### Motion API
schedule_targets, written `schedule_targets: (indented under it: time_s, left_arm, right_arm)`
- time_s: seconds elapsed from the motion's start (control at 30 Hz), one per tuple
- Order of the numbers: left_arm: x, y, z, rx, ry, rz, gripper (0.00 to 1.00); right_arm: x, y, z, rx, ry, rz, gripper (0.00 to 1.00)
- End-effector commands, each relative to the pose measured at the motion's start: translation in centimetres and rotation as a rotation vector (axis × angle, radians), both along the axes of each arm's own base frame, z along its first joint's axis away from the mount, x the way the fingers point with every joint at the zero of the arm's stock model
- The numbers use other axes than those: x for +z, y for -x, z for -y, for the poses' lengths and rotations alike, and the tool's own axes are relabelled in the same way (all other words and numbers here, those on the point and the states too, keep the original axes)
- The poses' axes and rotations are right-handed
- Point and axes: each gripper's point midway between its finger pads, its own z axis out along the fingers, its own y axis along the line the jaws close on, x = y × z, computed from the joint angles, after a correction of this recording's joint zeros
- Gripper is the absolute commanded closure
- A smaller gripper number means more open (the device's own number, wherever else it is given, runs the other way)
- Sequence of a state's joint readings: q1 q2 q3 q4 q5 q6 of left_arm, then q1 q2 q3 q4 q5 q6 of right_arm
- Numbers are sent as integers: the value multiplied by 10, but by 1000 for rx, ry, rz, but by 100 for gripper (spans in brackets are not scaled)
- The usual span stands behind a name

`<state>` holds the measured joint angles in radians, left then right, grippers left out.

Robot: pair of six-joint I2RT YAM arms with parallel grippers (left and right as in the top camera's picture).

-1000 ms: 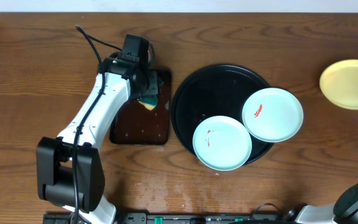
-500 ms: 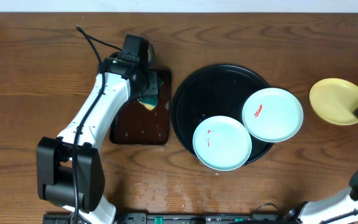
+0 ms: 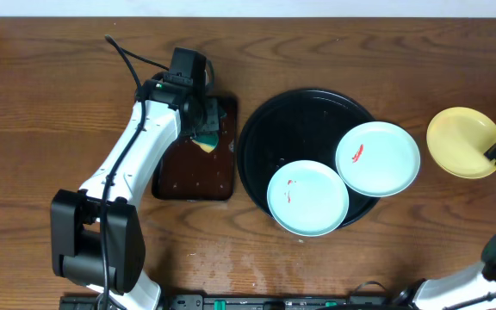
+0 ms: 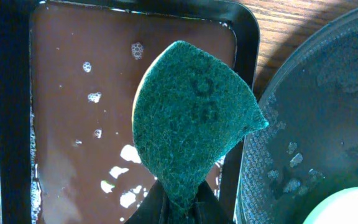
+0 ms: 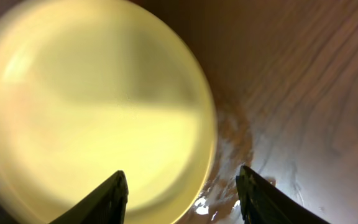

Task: Clean dirty plates on tray and stack at the side
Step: 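Move the right gripper to the rim of the right pale green plate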

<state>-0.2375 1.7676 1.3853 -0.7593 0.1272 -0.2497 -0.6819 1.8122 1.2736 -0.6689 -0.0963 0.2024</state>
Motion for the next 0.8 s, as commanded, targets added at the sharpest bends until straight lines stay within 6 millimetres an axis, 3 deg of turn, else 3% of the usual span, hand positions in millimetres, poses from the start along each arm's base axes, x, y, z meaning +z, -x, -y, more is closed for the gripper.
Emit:
schedule_targets:
  time_s: [0.0, 0.07, 0.17, 0.33, 0.53, 0.77]
  left_arm:
    - [-2, -1, -2, -10, -14, -3, 92]
    - [-2, -1, -2, -10, -14, -3, 92]
    - [-2, -1, -2, -10, -14, -3, 92]
    - [-3, -1, -2, -10, -14, -3, 92]
    - [-3, -1, -2, -11, -15, -4, 92]
    - [-9, 4, -3, -10, -19, -22, 92]
  right_arm:
    - [72, -28, -20, 69, 70, 140, 46]
    - [88, -31, -43, 103, 67, 151, 46]
    - [99, -28, -94, 182, 23, 121, 49]
    - [83, -1, -162, 344, 50, -104, 59]
    - [68, 17, -191, 387, 223, -258, 57]
    - [41, 24, -188, 312, 230, -268, 61]
